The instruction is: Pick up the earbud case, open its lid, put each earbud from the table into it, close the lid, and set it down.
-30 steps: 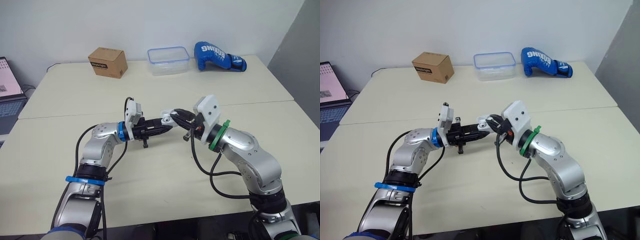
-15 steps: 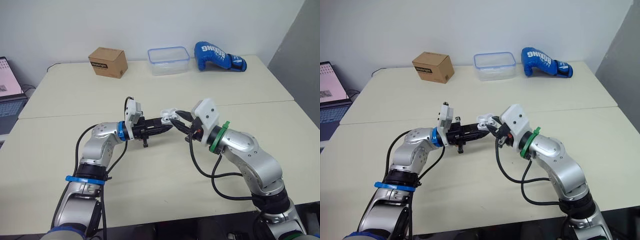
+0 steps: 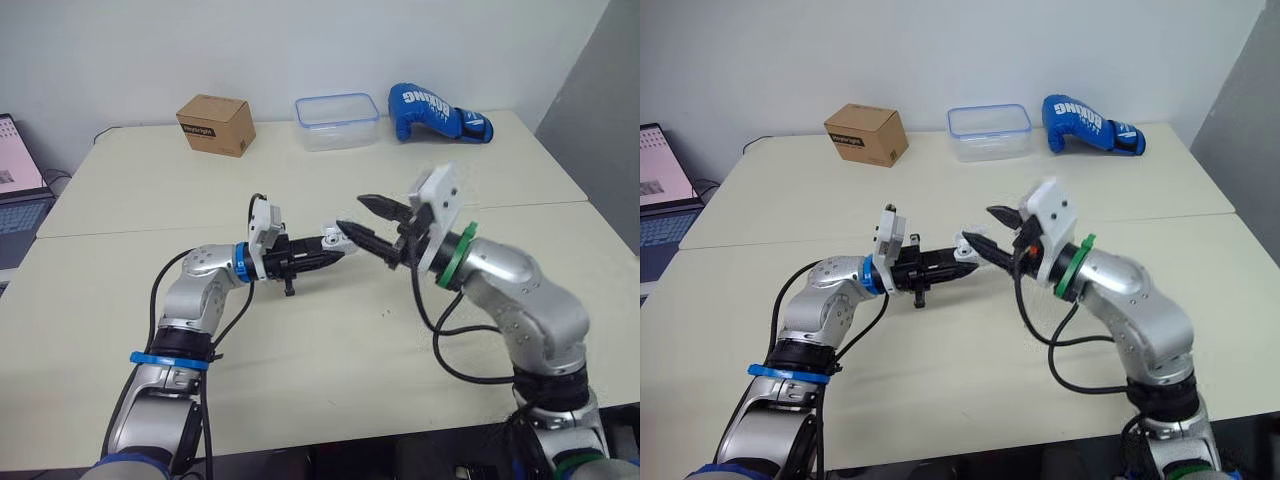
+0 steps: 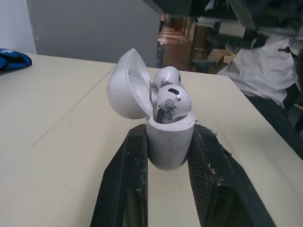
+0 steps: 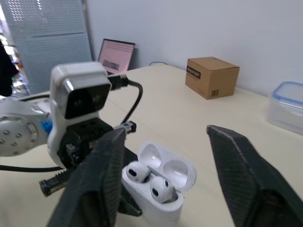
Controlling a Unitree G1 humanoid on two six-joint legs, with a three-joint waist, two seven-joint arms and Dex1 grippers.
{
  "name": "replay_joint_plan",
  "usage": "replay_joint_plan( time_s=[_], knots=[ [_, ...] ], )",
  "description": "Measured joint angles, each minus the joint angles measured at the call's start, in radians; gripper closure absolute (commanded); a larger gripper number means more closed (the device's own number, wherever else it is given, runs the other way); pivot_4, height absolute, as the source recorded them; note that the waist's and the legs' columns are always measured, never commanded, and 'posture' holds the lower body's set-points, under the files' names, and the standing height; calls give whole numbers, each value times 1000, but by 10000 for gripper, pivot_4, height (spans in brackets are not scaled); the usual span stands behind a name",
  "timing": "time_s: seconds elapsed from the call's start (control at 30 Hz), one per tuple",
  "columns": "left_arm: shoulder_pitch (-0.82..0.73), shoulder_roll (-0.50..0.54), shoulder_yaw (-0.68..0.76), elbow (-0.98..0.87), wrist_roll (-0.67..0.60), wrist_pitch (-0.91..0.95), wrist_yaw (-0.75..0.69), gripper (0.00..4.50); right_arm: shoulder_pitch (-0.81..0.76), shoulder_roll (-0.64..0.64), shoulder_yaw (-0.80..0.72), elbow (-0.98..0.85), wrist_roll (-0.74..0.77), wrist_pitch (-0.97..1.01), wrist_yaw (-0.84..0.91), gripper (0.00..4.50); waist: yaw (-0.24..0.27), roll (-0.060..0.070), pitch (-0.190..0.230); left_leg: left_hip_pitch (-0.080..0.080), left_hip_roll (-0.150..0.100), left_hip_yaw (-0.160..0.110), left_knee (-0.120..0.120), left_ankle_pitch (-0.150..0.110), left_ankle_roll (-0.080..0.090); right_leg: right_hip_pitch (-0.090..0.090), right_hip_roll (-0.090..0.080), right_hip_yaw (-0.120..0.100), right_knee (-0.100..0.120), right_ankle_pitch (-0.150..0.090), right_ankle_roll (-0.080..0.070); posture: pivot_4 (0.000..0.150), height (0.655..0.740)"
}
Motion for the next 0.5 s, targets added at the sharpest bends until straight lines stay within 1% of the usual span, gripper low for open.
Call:
replay_joint_plan(
  time_s=[0.13,0.17,0.37,0.5],
  knots=[
    [5,5,-1,-13,0,0,-7,36598,-105,-80,-1,120,3,3,63,42033,0,0,0,0,0,1,0,0,0,0,0,0,0,0,0,1500,7307],
    [7,7,-1,-20,-1,1,-8,36598,-125,-91,4,153,-3,-8,79,44736,-1,0,0,0,0,1,0,0,0,0,0,0,0,0,0,1500,7307],
    [22,17,-2,-63,-6,10,-16,36598,-254,-122,108,431,-118,-164,200,44736,-8,0,0,0,0,1,0,0,0,0,0,0,0,0,0,1500,7307],
    [29,21,-2,-98,-11,21,-12,36598,-271,-129,211,564,-210,-305,311,44736,-10,0,0,0,0,1,0,0,0,0,0,0,-1,0,0,1500,7307]
  ],
)
